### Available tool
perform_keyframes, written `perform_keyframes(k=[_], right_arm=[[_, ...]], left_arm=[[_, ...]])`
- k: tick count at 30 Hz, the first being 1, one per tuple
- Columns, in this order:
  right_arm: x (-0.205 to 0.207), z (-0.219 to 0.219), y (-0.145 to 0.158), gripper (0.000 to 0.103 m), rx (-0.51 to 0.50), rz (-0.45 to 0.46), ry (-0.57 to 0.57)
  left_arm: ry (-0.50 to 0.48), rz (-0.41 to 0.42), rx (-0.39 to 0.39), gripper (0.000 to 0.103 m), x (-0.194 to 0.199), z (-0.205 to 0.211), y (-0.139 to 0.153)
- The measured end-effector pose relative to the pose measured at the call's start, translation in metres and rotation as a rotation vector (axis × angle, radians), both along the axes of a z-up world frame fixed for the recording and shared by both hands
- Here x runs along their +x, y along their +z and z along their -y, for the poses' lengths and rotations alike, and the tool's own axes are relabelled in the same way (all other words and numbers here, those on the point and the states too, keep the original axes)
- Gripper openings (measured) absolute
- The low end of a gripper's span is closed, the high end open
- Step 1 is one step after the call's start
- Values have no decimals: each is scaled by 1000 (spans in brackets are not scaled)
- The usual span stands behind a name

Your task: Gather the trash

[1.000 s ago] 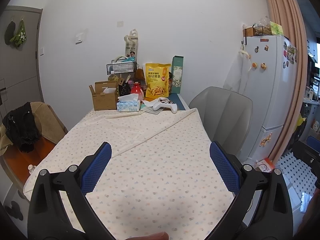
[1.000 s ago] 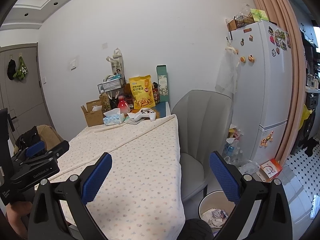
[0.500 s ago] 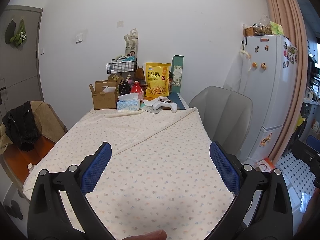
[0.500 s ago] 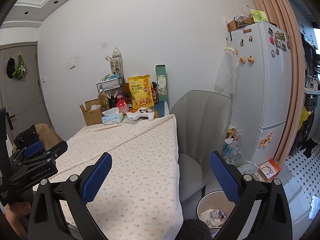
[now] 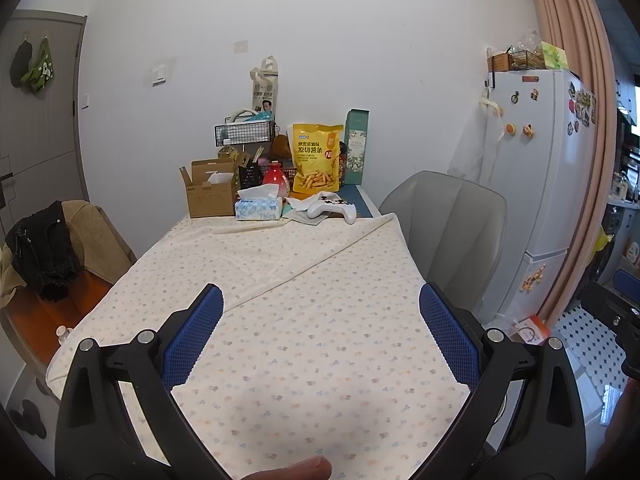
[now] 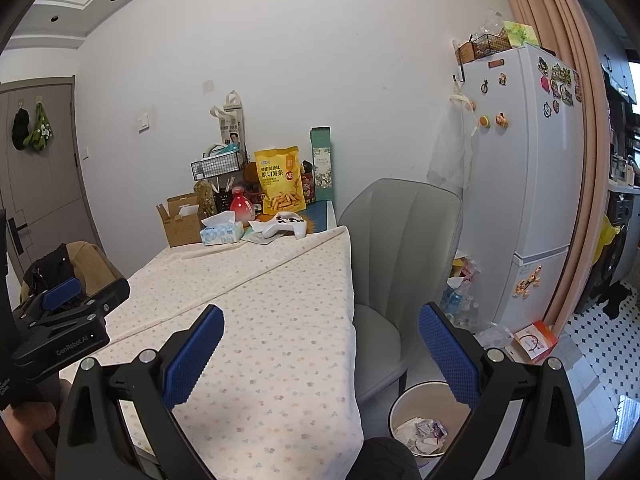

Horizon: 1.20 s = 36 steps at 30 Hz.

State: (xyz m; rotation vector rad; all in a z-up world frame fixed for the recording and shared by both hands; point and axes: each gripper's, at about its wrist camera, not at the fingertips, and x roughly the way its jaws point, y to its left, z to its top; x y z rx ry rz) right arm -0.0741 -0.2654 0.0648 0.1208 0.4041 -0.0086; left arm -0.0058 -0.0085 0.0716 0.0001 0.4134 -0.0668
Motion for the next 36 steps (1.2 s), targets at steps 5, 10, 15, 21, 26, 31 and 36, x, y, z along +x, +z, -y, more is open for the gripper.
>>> perform_keyframes(k=[5,10,15,21,26,31,36], right_arm=[[1,1,0,96,-1,5,-2],[1,0,0,96,0,5,-1],[1,0,-2,96,-4,1,-1],[2,0,-3,96,-4,-2,2],[4,-2,-8,96,-8,-10,7],[10,-4,-13,96,-6,-26,13],[25,-13,-25,96,1,-57,35]], left_arm=[[5,-3,1,98,1,-1,-1],[3,-3,4,98,0,0,-1],[5,-8,4,98,1,-1,-2],[11,-15,5,98,4,-3,-6],[14,-11,14,98,4,-3,-9],[15,-23,10,98,7,-6,-14],[32,-42,14,98,14,-16,-24]])
